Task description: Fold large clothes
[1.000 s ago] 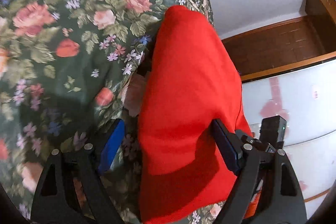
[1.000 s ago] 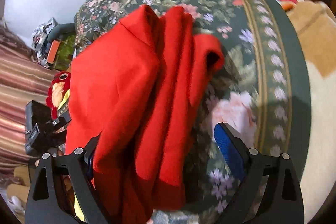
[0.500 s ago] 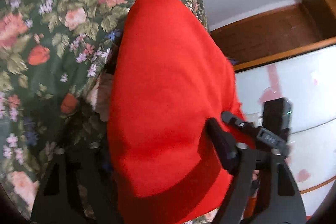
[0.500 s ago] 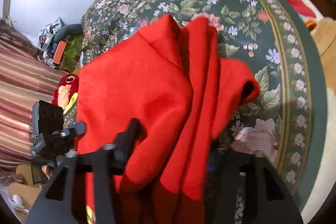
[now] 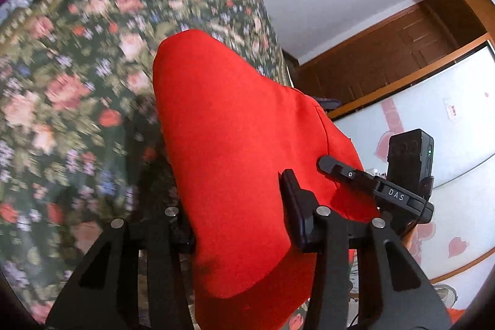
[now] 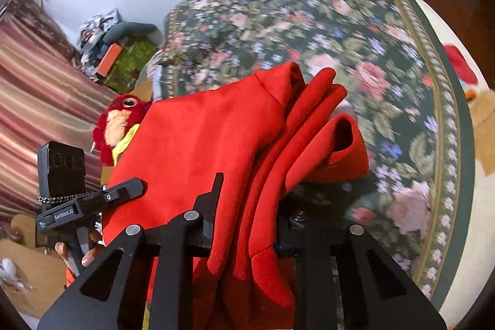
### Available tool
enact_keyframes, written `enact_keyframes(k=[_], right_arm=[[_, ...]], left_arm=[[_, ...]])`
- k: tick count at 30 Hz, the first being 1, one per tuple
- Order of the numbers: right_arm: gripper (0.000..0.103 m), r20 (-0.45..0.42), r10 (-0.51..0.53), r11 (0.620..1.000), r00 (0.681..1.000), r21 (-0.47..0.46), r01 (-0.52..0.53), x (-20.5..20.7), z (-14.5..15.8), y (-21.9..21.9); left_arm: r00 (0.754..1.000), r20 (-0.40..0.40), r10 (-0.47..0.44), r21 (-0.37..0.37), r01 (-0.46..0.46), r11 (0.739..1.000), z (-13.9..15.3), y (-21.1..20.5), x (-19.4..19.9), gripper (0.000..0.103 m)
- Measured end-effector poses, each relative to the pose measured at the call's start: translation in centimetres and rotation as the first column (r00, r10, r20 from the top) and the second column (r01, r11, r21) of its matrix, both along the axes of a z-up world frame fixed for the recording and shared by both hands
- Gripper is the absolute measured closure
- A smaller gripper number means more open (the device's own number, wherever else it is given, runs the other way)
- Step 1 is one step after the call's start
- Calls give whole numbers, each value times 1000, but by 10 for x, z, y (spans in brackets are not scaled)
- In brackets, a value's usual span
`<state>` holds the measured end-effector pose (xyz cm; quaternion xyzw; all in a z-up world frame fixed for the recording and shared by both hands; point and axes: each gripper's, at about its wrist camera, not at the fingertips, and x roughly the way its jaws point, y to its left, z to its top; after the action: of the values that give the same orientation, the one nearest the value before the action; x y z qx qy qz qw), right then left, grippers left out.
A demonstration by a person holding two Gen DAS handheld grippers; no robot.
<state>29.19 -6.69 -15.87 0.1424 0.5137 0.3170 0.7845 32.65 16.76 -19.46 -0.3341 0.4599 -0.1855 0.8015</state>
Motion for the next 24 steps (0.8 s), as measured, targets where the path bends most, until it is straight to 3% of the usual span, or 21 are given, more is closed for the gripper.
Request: enact_keyframes(k=[5,12,18,24], right_arm=[[82,47,49,999,998,1,-49,8,19,46],[82,64,113,993,992,5,-114,36,23,120],[82,68,169,986,983,-13,-169,70,5,182],[82,53,155,987,986,-44,-153,105,-36,232]], left_arm=[[997,49,57,18,-58,998,21,47,-13,59],[988,71,139,61,-143,988,22,117,-4,59],[980,45,192,93,-196,976,7,173,23,59],[964,-25,264,173,-255,951,-33,221,60,59]])
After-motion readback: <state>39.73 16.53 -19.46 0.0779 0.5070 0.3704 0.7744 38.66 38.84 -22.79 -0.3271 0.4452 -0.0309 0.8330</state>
